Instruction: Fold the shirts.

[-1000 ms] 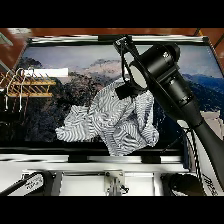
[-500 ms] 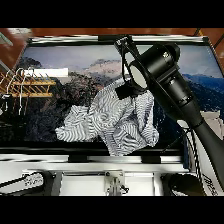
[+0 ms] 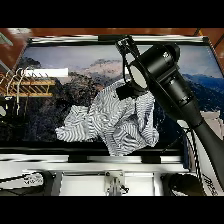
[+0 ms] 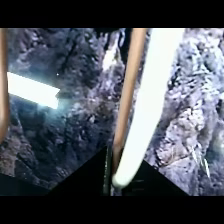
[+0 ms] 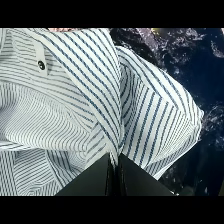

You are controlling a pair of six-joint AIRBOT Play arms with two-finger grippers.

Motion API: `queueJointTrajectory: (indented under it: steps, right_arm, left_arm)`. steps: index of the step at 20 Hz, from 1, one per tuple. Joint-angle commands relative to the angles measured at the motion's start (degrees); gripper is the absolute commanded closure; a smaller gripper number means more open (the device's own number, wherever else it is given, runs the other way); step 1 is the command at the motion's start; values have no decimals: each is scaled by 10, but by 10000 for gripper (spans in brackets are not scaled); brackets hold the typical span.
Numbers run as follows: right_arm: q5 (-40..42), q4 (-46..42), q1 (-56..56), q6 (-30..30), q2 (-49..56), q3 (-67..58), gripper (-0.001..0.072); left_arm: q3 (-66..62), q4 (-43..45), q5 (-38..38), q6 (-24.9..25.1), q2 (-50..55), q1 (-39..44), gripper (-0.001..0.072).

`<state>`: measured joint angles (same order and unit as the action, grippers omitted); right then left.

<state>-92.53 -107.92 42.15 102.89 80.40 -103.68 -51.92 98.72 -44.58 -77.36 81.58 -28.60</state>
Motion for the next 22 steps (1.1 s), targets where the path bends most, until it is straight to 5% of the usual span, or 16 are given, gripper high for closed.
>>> queueJointTrajectory:
  steps: [1,9,15,18,22]
  right_arm:
    - [-2,0,0,3,0,0,630]
    - [2,-13,0,3,0,0,630]
    - [3,-92,-6,-27,-3,-1,631]
    - [4,-89,-40,-27,-4,-7,631]
    - [24,-80,-95,-48,-4,-33,631]
  left_arm:
    - [-9,-8,13,-4,5,2,658]
    - [-65,-8,-13,2,-80,56,660]
    - [-108,-59,-72,-24,-237,80,659]
    - [-115,-156,-151,-5,-350,181,660]
    - [-114,-193,-355,-24,-458,438,660]
